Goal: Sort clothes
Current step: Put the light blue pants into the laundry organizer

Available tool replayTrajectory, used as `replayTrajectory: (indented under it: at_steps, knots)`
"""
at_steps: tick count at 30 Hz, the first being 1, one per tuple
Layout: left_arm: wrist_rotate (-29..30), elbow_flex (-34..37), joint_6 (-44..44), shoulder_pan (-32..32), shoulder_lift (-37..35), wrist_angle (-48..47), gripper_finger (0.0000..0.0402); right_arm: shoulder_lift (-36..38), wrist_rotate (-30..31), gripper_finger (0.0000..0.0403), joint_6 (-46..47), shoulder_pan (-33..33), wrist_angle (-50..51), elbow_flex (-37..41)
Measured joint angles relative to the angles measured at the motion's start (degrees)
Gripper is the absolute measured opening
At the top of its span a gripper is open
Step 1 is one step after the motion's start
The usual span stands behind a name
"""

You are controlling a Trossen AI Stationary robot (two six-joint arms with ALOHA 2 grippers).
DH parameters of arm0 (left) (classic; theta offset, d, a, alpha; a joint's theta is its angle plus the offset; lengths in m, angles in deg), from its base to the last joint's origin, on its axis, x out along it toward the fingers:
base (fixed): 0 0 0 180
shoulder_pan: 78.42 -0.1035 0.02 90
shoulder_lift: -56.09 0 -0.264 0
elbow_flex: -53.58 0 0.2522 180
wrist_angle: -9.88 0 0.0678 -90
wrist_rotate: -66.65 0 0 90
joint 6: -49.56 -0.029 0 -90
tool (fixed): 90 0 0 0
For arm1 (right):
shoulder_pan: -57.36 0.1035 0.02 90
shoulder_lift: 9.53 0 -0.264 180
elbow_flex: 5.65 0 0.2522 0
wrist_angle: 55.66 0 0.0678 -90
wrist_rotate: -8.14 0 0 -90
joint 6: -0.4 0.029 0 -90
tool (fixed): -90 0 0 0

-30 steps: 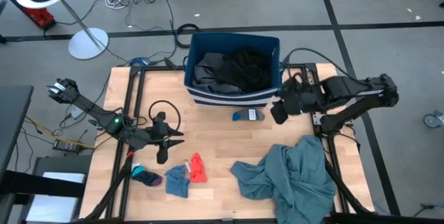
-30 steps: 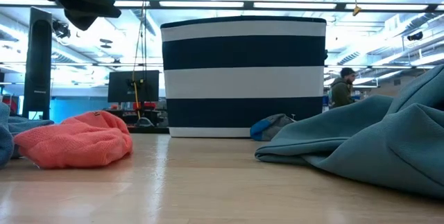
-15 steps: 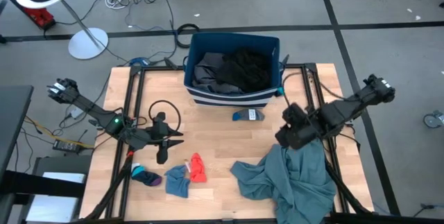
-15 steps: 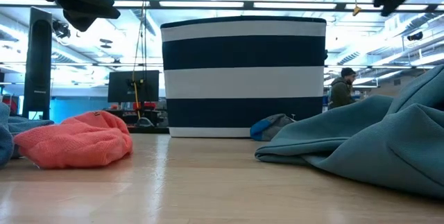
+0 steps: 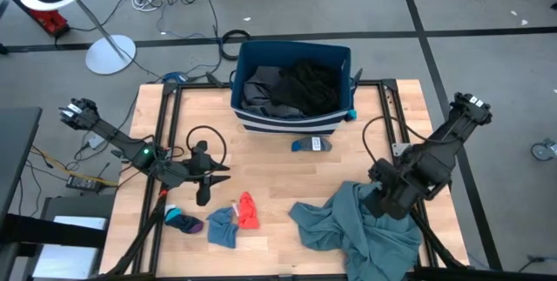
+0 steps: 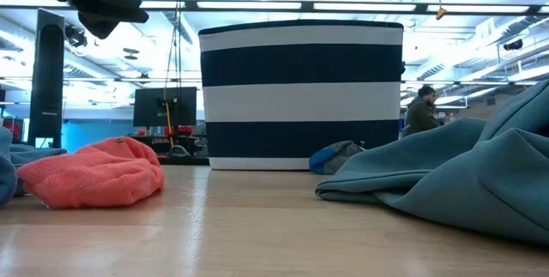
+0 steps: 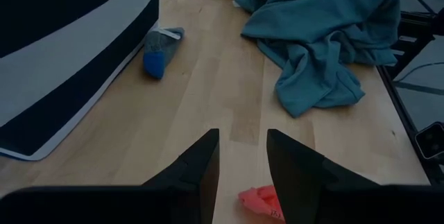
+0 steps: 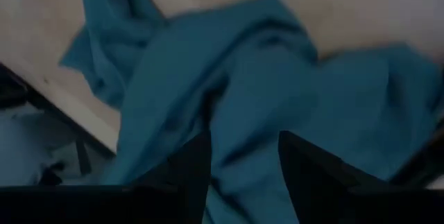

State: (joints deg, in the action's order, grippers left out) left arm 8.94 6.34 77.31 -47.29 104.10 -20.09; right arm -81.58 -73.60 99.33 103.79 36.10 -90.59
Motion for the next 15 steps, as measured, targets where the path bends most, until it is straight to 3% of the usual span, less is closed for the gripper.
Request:
replayTrajectory:
  at_steps: [8,15]
  knots:
    - [0.02,0.0,0.05,0.0,0.0,0.03,0.0126,-1.61,-2.6,0.0169,7.32,7.3,-2.04,0.0]
    - [0.02,0.0,0.09,0.0,0.0,0.02,0.0126,-9.01,-2.7,0.018,7.5,11.64,-2.94,-0.02]
